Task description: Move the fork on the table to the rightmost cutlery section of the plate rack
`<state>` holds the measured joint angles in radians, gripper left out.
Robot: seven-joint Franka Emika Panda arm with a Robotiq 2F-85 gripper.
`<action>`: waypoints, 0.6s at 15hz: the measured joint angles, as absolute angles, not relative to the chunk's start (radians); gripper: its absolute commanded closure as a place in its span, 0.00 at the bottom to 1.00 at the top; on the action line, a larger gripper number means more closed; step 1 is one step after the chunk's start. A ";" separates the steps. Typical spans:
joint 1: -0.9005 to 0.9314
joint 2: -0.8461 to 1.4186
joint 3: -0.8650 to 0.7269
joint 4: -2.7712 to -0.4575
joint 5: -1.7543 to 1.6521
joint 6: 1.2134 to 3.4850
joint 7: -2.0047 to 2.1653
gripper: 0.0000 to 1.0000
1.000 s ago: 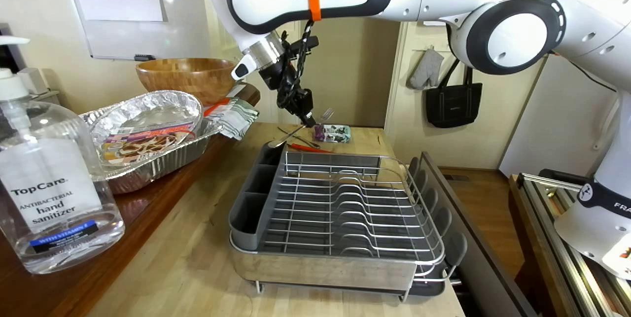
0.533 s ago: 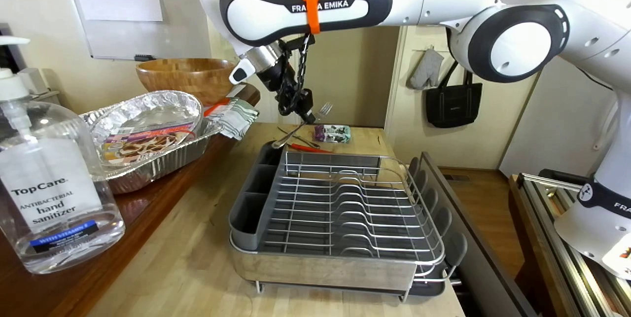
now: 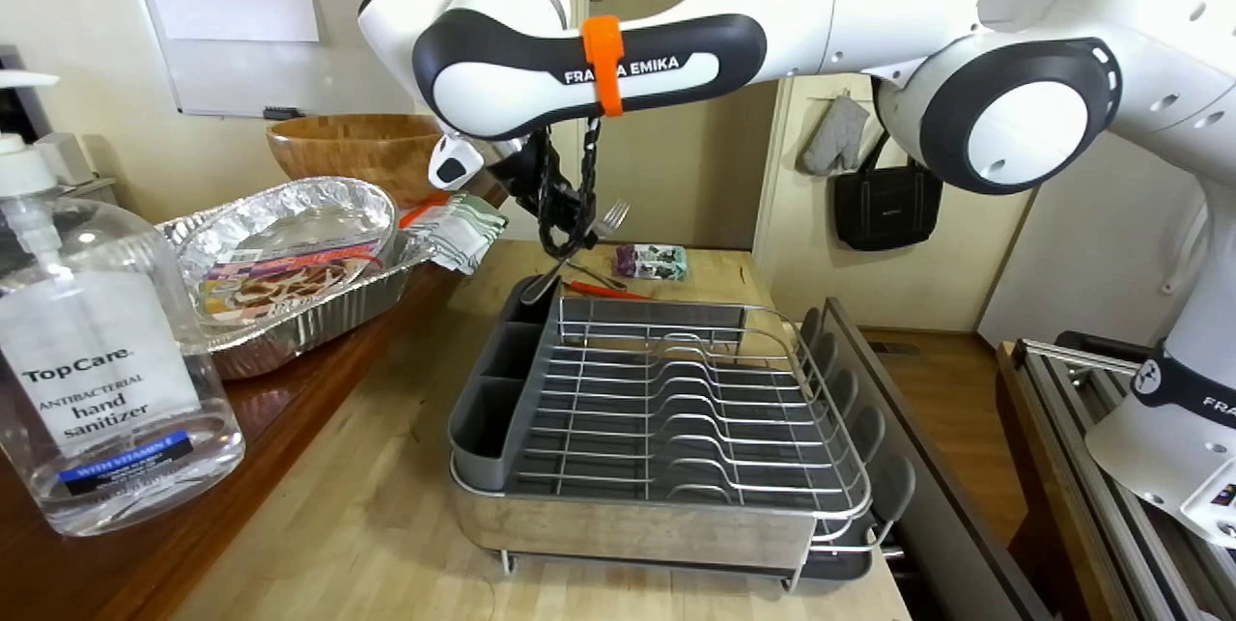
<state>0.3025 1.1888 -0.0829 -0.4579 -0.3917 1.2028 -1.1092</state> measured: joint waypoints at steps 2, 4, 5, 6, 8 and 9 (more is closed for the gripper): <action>0.312 1.192 -0.092 -0.458 -0.403 1.232 -1.126 0.98; 0.323 1.194 -0.101 -0.458 -0.413 1.242 -1.147 0.98; 0.329 1.196 -0.106 -0.458 -0.418 1.247 -1.156 0.98; 0.336 1.197 -0.109 -0.458 -0.421 1.251 -1.164 0.98; 0.348 1.202 -0.114 -0.458 -0.425 1.260 -1.174 0.98; 0.354 1.204 -0.115 -0.458 -0.427 1.265 -1.179 0.98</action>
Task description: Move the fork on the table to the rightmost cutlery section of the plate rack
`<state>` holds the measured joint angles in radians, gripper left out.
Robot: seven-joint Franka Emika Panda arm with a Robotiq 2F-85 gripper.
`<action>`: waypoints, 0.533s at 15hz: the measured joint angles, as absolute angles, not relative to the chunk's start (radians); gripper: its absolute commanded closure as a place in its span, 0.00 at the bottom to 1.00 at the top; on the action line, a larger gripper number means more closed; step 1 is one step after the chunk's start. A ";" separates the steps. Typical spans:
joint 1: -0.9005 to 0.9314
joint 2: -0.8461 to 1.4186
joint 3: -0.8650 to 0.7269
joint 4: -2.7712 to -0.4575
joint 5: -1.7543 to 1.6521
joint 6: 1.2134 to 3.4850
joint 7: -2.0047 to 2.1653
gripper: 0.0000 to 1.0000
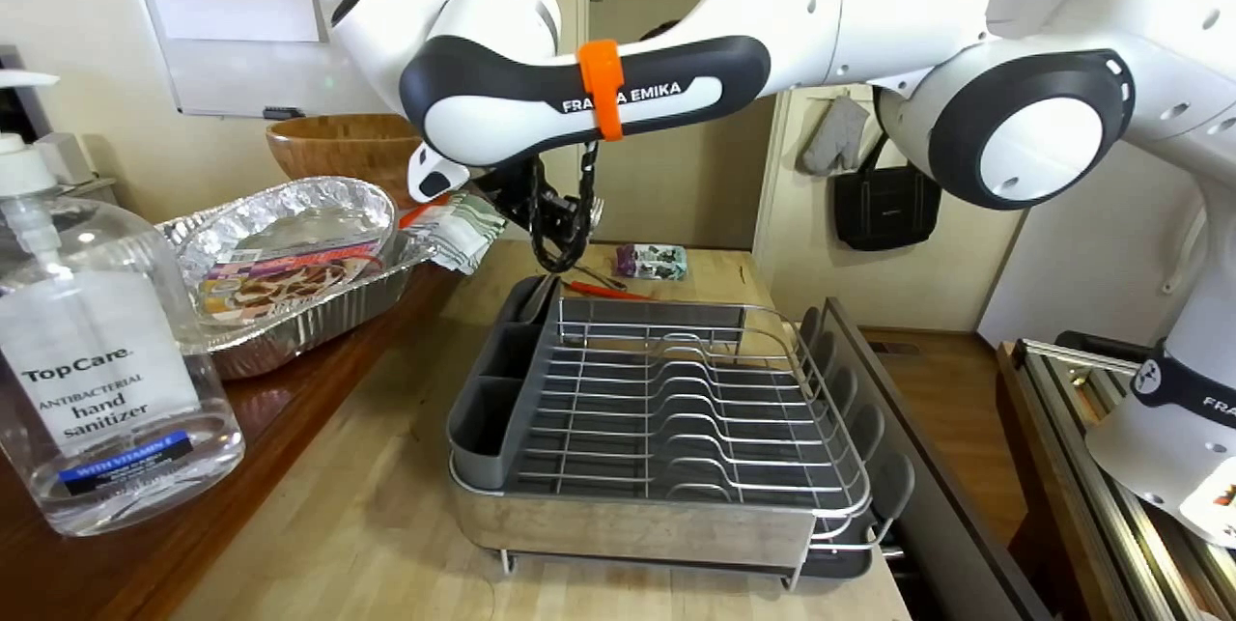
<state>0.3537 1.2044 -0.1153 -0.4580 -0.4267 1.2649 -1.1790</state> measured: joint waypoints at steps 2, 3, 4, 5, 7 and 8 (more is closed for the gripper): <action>0.365 1.209 -0.117 -0.458 -0.431 1.273 -1.186 0.98; 0.371 1.211 -0.119 -0.458 -0.434 1.277 -1.189 0.98; 0.376 1.213 -0.120 -0.458 -0.436 1.282 -1.192 0.98; 0.381 1.215 -0.121 -0.458 -0.436 1.290 -1.197 0.98; 0.390 1.219 -0.122 -0.458 -0.437 1.305 -1.206 0.98; 0.395 1.221 -0.122 -0.458 -0.437 1.311 -1.209 0.98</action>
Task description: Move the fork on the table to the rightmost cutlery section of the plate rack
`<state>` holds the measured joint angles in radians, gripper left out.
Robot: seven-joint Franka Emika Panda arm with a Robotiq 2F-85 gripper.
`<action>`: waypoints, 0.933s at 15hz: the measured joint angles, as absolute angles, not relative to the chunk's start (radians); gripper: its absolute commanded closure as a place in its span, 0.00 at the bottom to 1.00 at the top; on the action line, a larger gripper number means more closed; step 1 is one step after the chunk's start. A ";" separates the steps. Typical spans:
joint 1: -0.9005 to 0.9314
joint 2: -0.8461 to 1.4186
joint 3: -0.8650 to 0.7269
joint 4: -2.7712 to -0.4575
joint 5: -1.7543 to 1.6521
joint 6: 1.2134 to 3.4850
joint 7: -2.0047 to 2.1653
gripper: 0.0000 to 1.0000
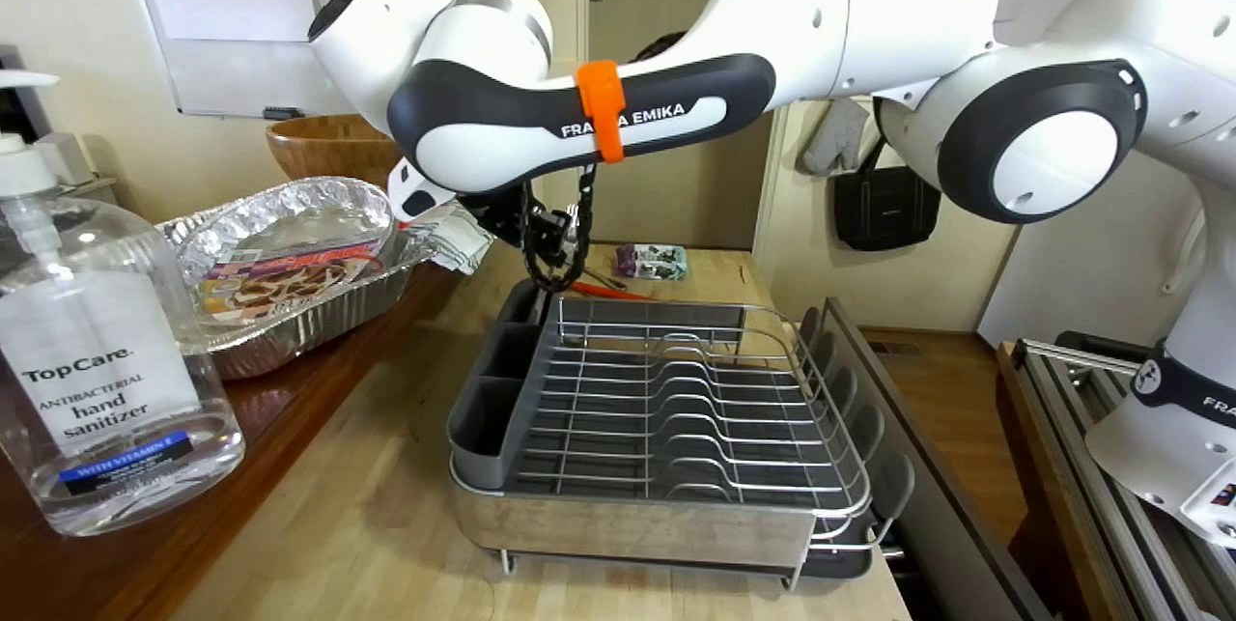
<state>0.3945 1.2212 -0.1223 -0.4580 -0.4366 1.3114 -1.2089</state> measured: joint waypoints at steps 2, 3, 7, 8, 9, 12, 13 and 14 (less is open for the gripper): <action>0.403 1.224 -0.123 -0.458 -0.437 1.322 -1.215 0.98; 0.406 1.225 -0.123 -0.458 -0.437 1.329 -1.217 0.98; 0.415 1.228 -0.123 -0.458 -0.437 1.352 -1.220 0.65; 0.416 1.229 -0.123 -0.458 -0.437 1.358 -1.220 0.58; 0.417 1.230 -0.123 -0.458 -0.437 1.372 -1.220 0.52; 0.418 1.230 -0.123 -0.458 -0.437 1.413 -1.220 0.29; 0.419 1.229 -0.122 -0.457 -0.436 1.425 -1.220 0.21; 0.420 1.228 -0.122 -0.456 -0.436 1.436 -1.220 0.14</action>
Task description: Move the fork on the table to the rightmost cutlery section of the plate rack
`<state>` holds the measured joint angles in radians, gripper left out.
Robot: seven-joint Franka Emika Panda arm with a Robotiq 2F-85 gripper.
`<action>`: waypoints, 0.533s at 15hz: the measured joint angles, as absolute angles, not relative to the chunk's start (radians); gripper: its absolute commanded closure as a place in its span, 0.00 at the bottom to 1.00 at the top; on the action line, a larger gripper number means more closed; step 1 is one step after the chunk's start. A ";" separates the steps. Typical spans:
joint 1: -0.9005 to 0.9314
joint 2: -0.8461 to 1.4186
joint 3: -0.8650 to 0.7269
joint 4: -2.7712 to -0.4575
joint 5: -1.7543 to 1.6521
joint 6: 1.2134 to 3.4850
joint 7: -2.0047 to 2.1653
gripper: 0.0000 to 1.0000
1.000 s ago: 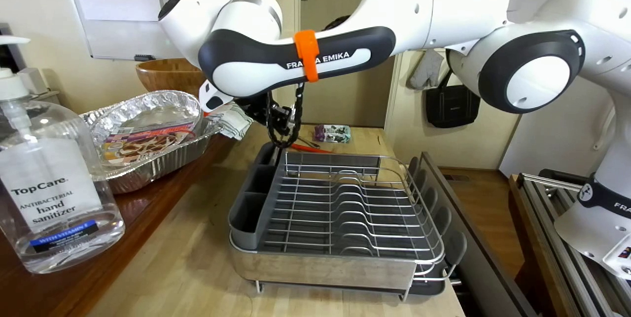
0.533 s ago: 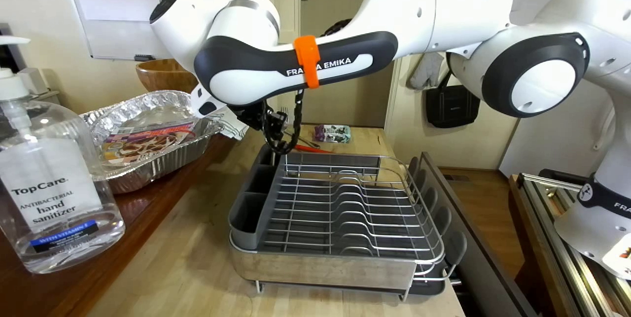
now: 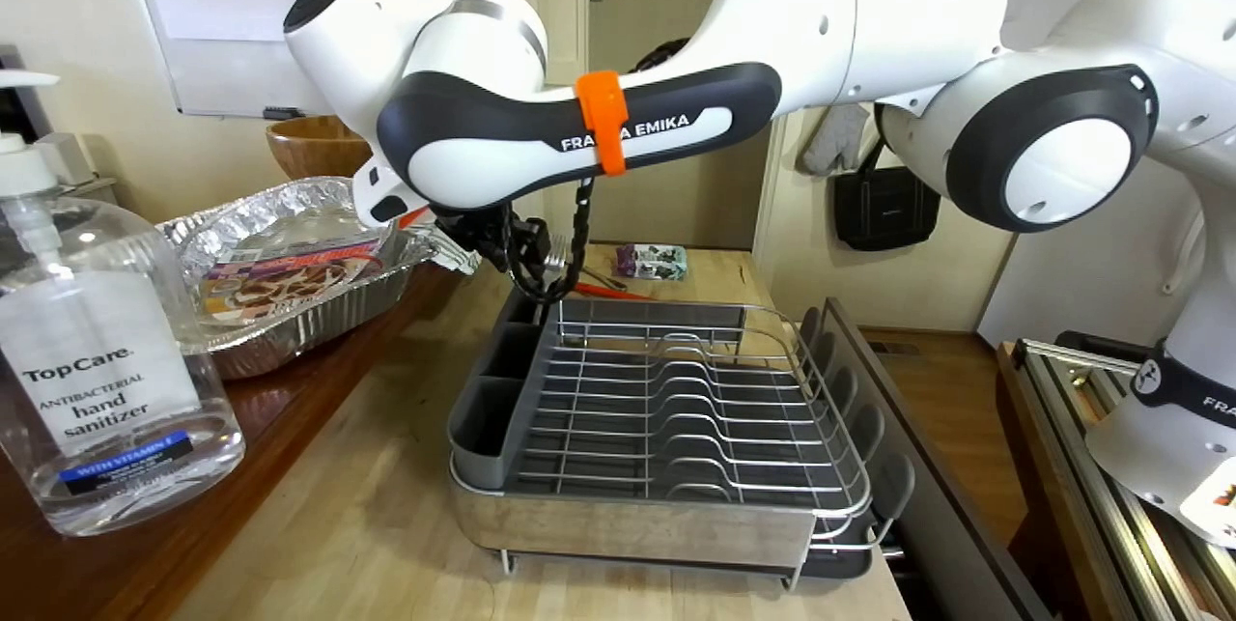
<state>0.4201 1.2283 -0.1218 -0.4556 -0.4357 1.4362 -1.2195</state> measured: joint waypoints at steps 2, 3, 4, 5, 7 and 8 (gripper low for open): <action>0.421 1.222 -0.119 -0.454 -0.434 1.455 -1.216 0.01; 0.421 1.218 -0.118 -0.452 -0.432 1.461 -1.205 0.00; 0.422 1.212 -0.117 -0.452 -0.430 1.466 -1.189 0.00; 0.422 1.205 -0.115 -0.452 -0.427 1.470 -1.166 0.00; 0.422 1.185 -0.109 -0.451 -0.416 1.476 -1.111 0.00; 0.421 1.174 -0.105 -0.450 -0.406 1.484 -1.073 0.00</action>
<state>0.4213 1.1743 -0.1051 -0.4504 -0.4064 1.4841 -1.0729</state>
